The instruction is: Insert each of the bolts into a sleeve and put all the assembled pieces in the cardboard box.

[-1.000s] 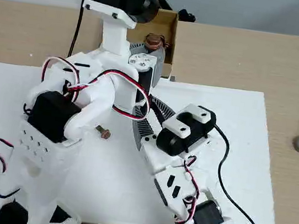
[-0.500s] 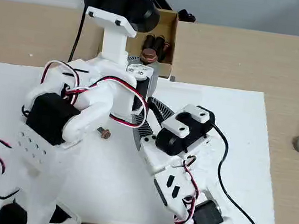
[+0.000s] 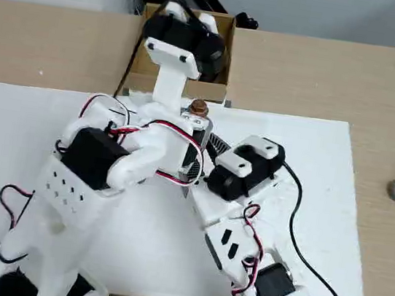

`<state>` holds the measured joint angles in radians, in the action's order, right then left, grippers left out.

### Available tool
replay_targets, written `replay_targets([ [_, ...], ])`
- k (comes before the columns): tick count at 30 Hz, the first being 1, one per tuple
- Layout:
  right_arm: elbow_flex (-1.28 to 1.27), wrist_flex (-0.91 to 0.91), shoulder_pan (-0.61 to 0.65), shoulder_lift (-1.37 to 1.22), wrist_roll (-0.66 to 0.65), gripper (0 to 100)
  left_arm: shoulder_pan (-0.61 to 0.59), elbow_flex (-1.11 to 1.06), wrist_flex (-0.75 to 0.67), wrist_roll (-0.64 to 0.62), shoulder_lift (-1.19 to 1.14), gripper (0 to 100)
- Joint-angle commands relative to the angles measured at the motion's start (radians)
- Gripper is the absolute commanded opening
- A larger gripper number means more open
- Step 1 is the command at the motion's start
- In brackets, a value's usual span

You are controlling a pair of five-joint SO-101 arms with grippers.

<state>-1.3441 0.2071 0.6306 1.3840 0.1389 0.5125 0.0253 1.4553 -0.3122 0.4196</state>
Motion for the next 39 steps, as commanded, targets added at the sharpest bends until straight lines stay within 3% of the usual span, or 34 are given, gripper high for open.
replay_targets([
  [1,0.021,-0.022,0.008,0.025,0.003,0.3,0.0,0.025,0.0,0.038,0.012,1],
  [4,0.032,-0.021,0.007,0.024,0.003,0.2,-0.043,0.053,0.008,0.081,0.012,5],
  [9,0.106,-0.019,0.007,0.005,0.003,0.2,-0.104,0.151,0.101,-0.009,0.006,21],
  [15,0.285,0.013,-0.038,-0.214,0.005,0.2,-0.106,0.269,0.201,-0.008,0.005,22],
  [19,0.456,0.007,-0.101,-0.441,0.006,0.2,-0.117,0.361,0.253,-0.008,0.011,22],
  [30,1.158,0.004,-0.205,-1.242,0.015,0.2,-0.396,0.447,0.282,-0.008,0.011,21],
  [39,1.803,0.005,-0.239,-1.903,0.012,0.3,-0.459,0.429,0.29,-0.006,0.011,21],
])
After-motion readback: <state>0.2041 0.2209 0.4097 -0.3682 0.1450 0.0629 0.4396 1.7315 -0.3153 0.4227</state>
